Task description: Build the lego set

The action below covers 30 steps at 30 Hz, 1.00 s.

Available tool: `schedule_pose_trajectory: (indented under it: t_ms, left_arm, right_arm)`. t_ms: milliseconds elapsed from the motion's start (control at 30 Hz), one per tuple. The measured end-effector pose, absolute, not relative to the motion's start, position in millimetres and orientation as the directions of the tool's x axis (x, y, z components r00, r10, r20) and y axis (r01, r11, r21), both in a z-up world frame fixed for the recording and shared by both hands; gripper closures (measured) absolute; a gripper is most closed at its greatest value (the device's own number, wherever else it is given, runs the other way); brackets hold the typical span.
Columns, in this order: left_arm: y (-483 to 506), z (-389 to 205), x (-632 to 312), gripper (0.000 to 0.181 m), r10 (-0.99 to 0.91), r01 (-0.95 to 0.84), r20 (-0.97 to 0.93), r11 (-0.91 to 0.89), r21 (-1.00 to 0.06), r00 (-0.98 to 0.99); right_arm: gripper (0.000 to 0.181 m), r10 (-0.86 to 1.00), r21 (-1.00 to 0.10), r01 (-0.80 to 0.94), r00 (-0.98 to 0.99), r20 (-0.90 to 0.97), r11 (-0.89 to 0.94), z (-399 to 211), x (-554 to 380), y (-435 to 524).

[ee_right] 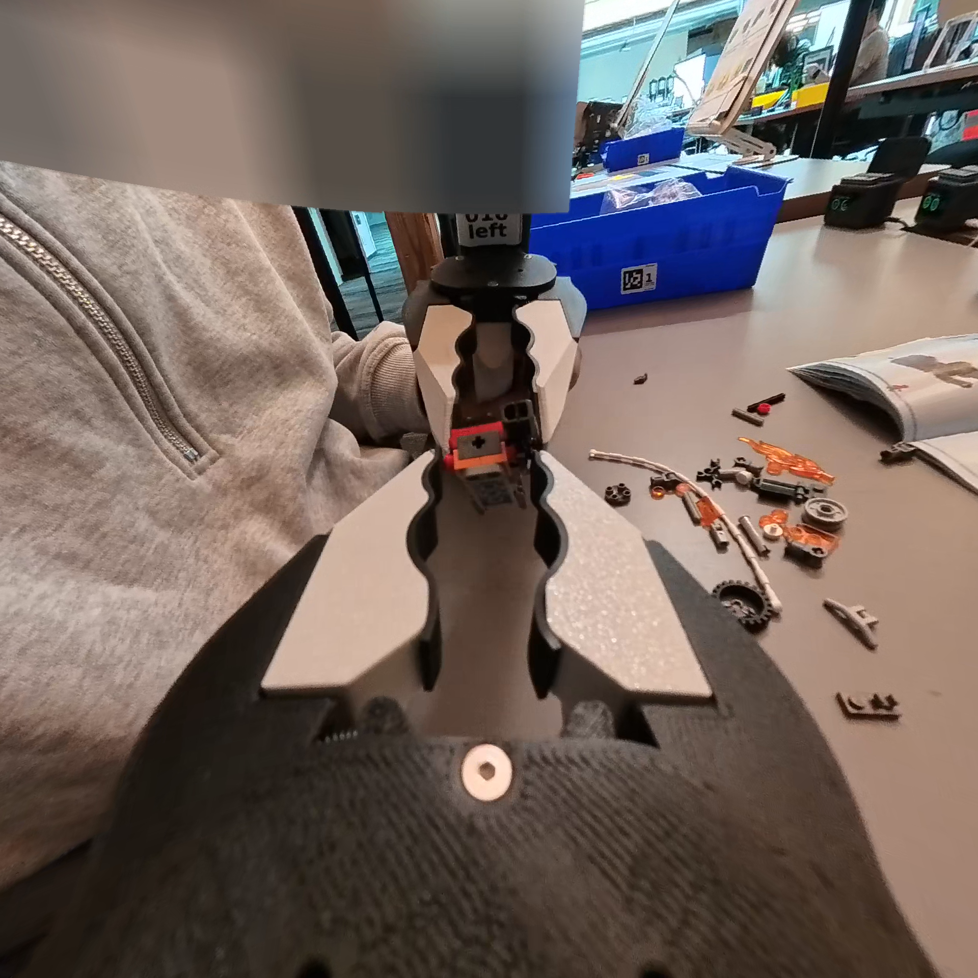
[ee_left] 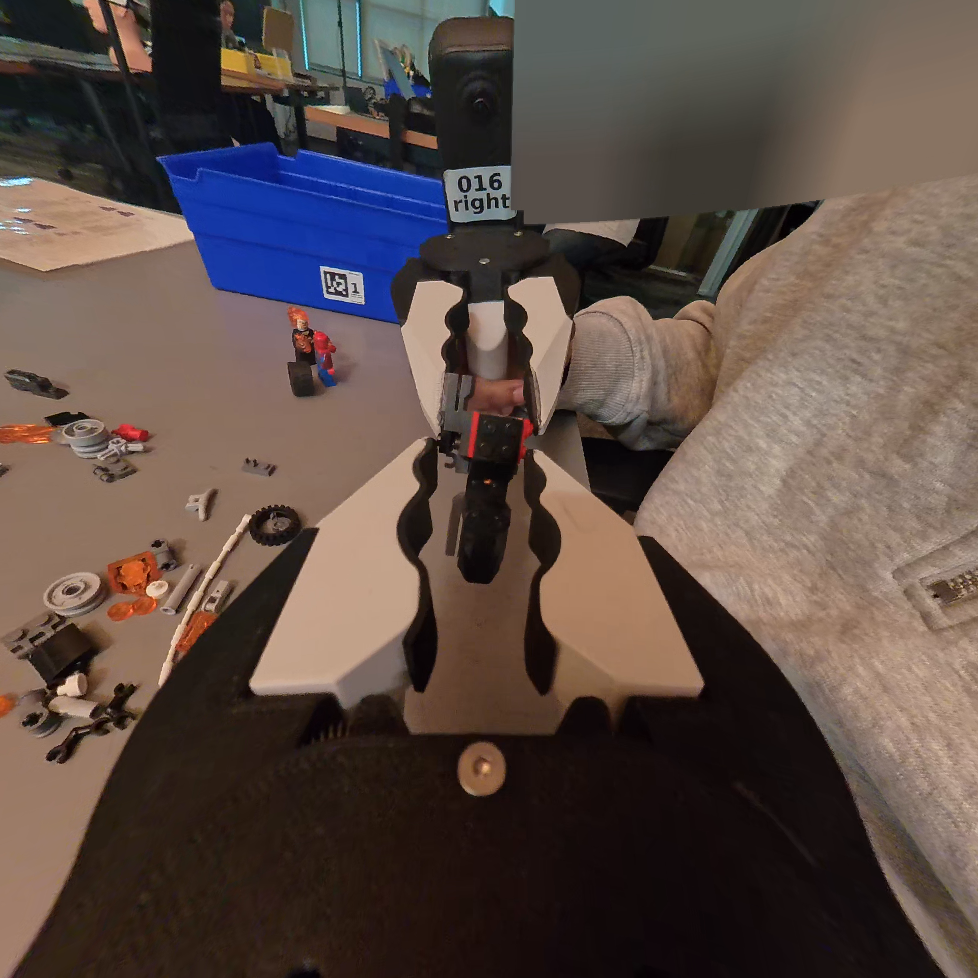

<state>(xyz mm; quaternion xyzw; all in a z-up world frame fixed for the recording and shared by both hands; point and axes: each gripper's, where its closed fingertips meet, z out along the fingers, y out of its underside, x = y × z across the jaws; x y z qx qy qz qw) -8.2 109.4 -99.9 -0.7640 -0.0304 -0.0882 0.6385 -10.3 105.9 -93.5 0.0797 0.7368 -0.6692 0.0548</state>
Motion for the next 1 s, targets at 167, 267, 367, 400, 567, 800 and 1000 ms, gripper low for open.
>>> schedule_pose_trajectory:
  t_ms: [167, 267, 367, 400, 567, 800, 1000]
  left_arm:
    - [108.7, -100.6, -9.3, 0.153, -0.065, 0.180, 0.194, -0.182, -0.967, 0.979]
    - [108.3, -101.3, -9.3, 0.153, -0.066, 0.189, 0.204, -0.184, -0.965, 0.977]
    - [108.3, -102.1, -8.7, 0.153, -0.070, 0.199, 0.216, -0.187, -0.962, 0.974]
    - [108.4, -102.2, -8.5, 0.153, -0.072, 0.205, 0.222, -0.187, -0.961, 0.972]
    - [109.8, -106.3, -6.7, 0.155, -0.072, 0.212, 0.231, -0.208, -0.955, 0.970]
    - [109.4, -108.3, -8.1, 0.156, -0.055, 0.207, 0.224, -0.218, -0.954, 0.973]
    - [108.6, -107.5, -9.2, 0.156, -0.052, 0.206, 0.221, -0.212, -0.955, 0.974]
  right_arm:
    - [0.149, 0.054, -0.973, 0.209, -0.977, -0.205, 0.095, -94.5, -12.1, 105.1]
    - [0.149, 0.060, -0.970, 0.220, -0.975, -0.215, 0.100, -95.4, -12.3, 104.8]
    - [0.149, 0.067, -0.969, 0.222, -0.974, -0.216, 0.106, -96.1, -11.7, 104.7]
    - [0.149, 0.071, -0.970, 0.219, -0.975, -0.212, 0.108, -96.0, -11.6, 104.8]
    - [0.150, 0.077, -0.968, 0.229, -0.972, -0.222, 0.098, -94.3, -11.2, 103.1]
    - [0.150, 0.086, -0.966, 0.235, -0.970, -0.226, 0.105, -93.5, -12.9, 100.1]
    - [0.151, 0.103, -0.970, 0.215, -0.973, -0.204, 0.111, -93.1, -13.3, 99.9]
